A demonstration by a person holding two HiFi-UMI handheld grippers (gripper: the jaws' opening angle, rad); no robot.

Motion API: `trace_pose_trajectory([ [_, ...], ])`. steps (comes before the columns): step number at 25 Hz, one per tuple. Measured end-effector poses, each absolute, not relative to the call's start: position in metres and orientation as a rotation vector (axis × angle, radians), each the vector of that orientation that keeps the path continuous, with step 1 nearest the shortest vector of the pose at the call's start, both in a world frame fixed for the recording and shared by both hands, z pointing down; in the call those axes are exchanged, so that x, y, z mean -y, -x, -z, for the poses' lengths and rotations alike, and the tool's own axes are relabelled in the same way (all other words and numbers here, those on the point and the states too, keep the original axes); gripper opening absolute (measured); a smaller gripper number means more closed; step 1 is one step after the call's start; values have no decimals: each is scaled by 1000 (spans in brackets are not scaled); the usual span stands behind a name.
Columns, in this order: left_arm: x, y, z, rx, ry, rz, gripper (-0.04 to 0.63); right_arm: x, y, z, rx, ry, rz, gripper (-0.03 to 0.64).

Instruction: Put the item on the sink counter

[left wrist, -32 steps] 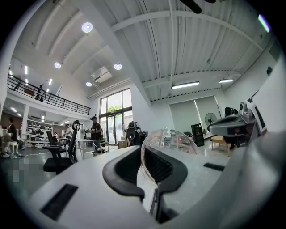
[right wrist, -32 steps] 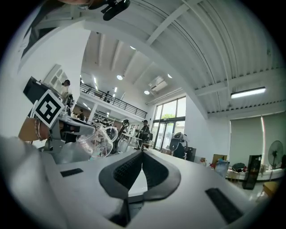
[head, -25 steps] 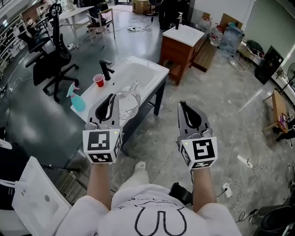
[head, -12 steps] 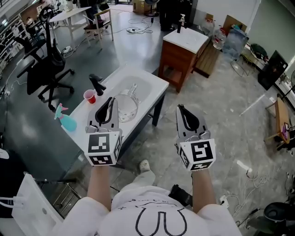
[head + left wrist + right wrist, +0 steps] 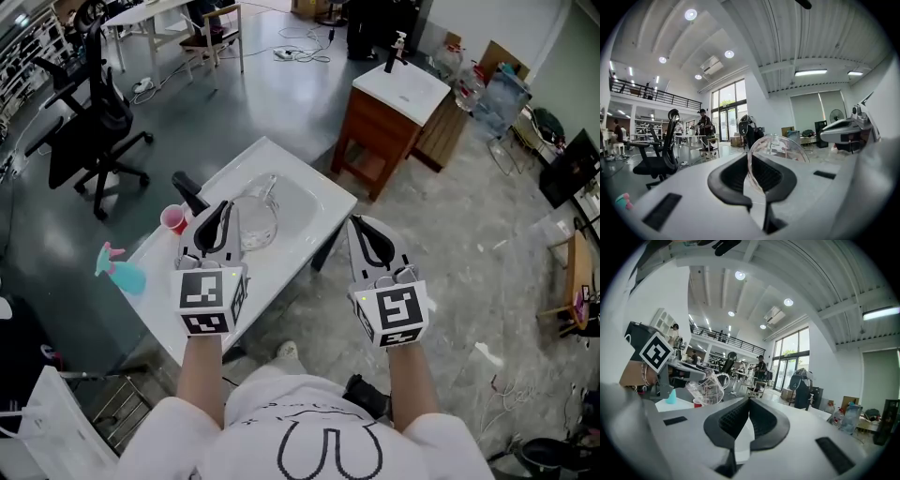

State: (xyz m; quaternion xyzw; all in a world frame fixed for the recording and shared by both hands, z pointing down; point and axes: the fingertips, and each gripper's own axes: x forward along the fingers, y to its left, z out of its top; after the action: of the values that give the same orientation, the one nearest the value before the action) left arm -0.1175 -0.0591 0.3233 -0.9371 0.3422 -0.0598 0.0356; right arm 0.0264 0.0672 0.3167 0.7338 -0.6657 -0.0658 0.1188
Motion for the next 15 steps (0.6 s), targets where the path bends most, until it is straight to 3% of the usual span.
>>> trace_pose_trajectory([
  [15, 139, 82, -324, -1229, 2874, 231, 32, 24, -84, -320, 2065, -2096, 131, 28],
])
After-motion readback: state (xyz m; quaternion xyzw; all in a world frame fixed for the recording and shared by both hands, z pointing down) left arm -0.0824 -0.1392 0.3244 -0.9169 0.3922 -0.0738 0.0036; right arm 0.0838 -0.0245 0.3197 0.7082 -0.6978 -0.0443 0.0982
